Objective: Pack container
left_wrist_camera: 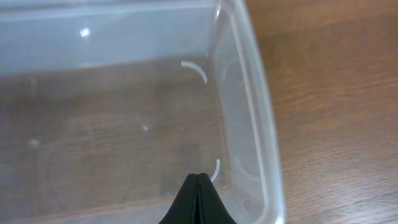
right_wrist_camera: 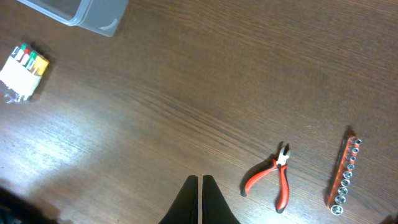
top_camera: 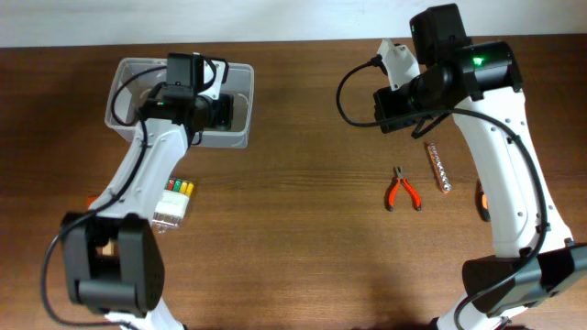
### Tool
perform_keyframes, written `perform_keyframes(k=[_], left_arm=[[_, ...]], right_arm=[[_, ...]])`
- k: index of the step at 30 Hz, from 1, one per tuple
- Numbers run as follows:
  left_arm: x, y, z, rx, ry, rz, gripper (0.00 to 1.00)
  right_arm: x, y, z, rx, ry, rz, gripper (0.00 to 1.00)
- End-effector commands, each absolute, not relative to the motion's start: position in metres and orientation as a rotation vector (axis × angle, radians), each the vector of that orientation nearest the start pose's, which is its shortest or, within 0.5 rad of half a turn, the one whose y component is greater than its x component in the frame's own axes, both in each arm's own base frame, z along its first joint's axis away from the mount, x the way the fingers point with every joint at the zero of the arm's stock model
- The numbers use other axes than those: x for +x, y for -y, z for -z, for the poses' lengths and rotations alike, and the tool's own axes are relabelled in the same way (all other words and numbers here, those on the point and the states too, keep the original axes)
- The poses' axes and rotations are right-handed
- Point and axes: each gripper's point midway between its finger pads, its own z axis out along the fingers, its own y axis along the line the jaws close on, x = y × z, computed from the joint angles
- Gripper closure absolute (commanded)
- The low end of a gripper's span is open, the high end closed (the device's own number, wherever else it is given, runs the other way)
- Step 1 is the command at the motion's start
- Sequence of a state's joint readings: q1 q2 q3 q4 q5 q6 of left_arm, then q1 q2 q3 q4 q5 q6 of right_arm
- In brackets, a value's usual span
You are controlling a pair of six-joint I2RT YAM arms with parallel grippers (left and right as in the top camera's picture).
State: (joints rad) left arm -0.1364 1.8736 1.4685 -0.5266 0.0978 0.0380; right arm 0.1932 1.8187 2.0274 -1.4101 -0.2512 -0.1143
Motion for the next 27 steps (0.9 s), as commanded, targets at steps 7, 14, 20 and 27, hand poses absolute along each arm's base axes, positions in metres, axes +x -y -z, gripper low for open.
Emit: perform_keyframes(k=[7,14,20,27], left_arm=[[0.491,0.089,-0.078,0.293,-2.583,0.19,0.99],[0.494,0.11,-0.083,0.342,-2.551,0.224,0.98],[0.492,0.148,-0.096,0.434,-2.509,0.252,0.98],[0.482,0.183,-0.098,0.523,-2.491,0.282,0.98]], right_arm=[[0.384,-0.115,-0.265,-0.5,-2.686,-0.325,0.96],[0.384,-0.115,-0.264,-0.5,-2.687,-0.325,0.96],[0.383,-0.115,-0.264,-0.53,-2.682,-0.319,0.96],[0.383,-0.115,-0.264,-0.531,-2.684,-0.319,0.96]])
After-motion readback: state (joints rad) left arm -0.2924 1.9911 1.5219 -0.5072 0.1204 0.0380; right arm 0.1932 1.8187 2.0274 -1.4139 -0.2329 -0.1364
